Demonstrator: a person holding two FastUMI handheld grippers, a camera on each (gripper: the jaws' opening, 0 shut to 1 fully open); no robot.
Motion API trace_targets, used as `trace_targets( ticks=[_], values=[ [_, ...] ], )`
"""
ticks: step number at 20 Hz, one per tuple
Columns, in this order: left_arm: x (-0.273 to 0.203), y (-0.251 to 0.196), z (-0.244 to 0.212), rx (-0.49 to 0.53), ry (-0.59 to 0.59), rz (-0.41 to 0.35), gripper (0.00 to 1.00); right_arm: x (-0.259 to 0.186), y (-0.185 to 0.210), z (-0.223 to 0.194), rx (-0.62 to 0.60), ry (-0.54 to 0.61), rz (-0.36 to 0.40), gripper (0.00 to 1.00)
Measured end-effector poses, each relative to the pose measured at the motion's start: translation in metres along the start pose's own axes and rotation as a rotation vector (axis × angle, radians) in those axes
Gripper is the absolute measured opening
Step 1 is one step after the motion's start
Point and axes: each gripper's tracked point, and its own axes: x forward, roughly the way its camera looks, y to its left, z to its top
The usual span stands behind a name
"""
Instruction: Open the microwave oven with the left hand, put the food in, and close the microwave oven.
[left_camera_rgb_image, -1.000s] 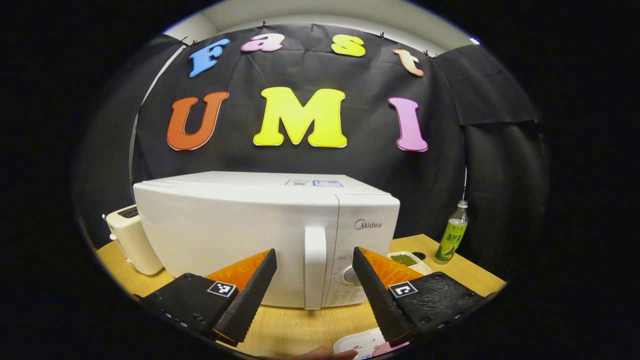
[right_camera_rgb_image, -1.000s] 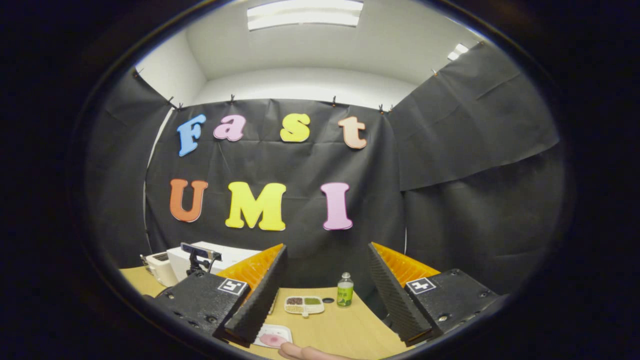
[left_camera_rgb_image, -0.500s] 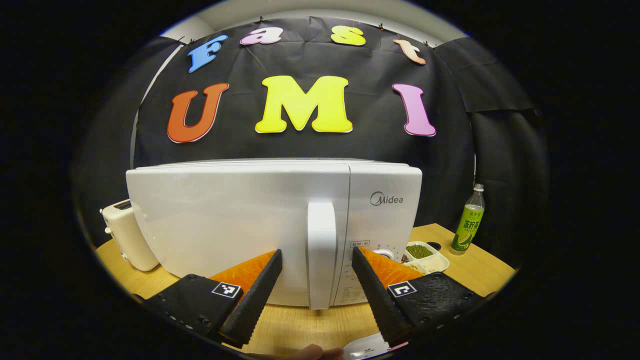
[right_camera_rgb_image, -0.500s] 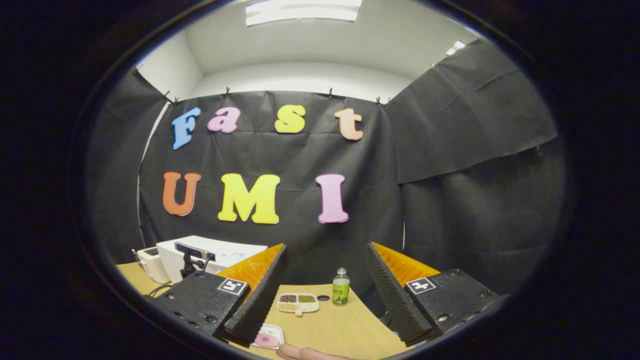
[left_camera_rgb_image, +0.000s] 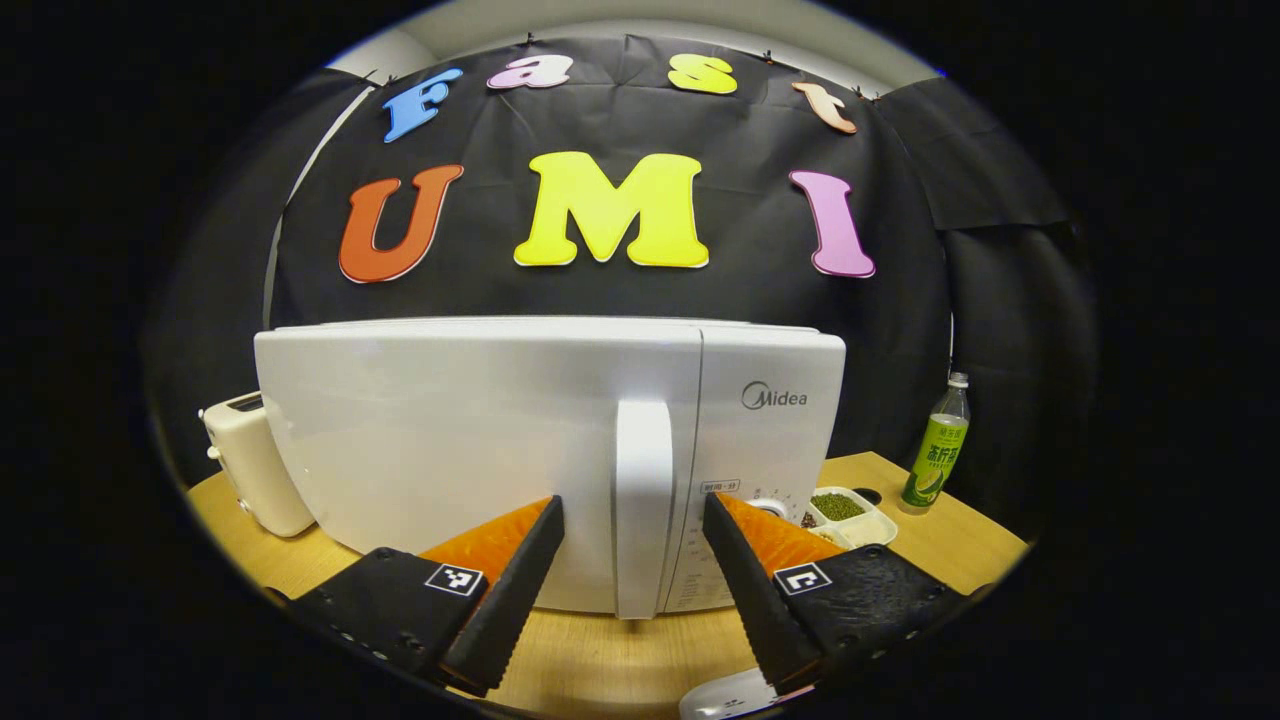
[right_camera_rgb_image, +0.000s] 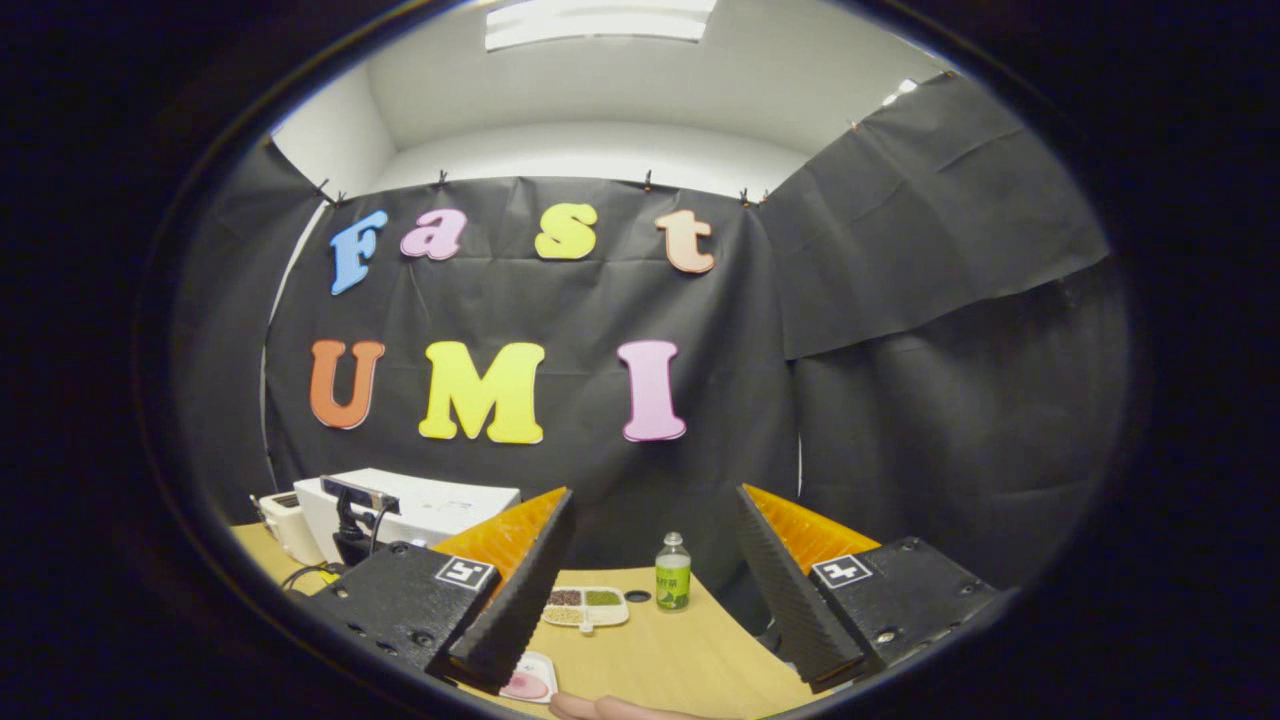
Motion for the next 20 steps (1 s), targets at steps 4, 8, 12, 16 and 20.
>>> trace_targets(
  ticks=[4, 8, 12, 16, 20],
  values=[
    [0.001, -0.003, -0.003, -0.009, 0.017, -0.03, 0.19, 0.001, -0.001, -0.004, -0.007, 0.011, -0.006, 1.0],
    [0.001, -0.005, -0.004, 0.001, 0.01, -0.048, 0.06, 0.0, 0.002, -0.006, -0.026, 0.019, 0.002, 0.92],
    [-0.008, -0.007, -0.003, -0.018, 0.003, -0.094, 0.06, 0.001, 0.006, -0.013, -0.031, 0.034, 0.01, 0.92],
    [-0.011, -0.006, -0.005, -0.017, 0.013, -0.098, 0.0, 0.005, 0.005, -0.024, -0.026, 0.066, 0.011, 1.0],
    [-0.054, 0.002, -0.009, 0.034, -0.029, -0.151, 0.0, 0.004, 0.004, -0.033, -0.058, 0.082, 0.011, 1.0]
  ],
)
